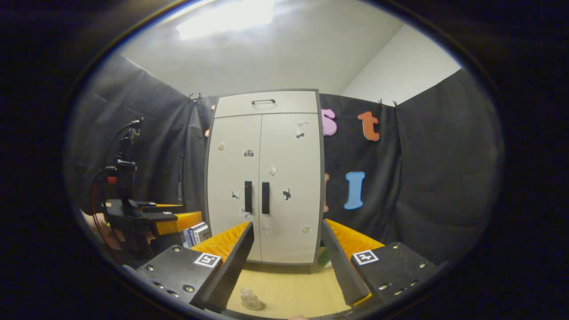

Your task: Grasp the bottle in the cabinet with the left hand and place it on the coaster, then close the right door with the right hand and the left door with the left hand.

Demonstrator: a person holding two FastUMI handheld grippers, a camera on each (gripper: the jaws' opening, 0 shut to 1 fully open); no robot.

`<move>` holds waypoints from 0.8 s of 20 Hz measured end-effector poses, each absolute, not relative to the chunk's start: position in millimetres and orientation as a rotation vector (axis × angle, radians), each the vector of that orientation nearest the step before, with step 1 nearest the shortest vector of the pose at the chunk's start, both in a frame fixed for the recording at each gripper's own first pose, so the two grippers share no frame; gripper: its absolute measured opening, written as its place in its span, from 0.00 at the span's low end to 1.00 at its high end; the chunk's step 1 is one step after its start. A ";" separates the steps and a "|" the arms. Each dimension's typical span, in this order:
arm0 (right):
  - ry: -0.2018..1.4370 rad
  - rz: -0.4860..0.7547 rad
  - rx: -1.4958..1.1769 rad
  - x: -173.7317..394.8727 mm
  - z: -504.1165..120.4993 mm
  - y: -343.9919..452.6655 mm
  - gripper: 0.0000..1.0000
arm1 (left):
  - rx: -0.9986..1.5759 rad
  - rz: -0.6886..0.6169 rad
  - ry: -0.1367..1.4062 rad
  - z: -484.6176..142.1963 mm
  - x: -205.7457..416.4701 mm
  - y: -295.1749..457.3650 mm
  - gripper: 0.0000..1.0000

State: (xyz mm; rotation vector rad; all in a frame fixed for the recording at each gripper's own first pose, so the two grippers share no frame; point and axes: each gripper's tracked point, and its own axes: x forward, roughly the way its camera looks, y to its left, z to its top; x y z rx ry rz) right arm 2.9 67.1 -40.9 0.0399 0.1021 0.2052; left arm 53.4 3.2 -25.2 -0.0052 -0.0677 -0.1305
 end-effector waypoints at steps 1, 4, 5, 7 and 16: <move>0.101 0.213 0.037 3.3 -41.3 69.3 0.92 | -0.014 -0.117 -0.068 -26.6 55.6 7.5 0.96; 0.101 0.225 0.025 7.4 -43.5 76.9 0.92 | -0.027 -0.154 -0.028 -38.9 61.2 3.9 0.97; 0.099 0.227 0.025 8.7 -45.0 78.8 0.92 | -0.020 -0.153 -0.022 -41.0 62.1 6.9 0.97; 0.087 0.227 0.028 13.8 -45.0 82.3 0.92 | 0.005 -0.166 -0.017 -46.3 65.1 6.0 0.97; 0.094 0.122 0.014 35.1 -54.0 75.0 0.93 | -0.031 -0.253 -0.016 -52.5 82.4 -8.0 0.97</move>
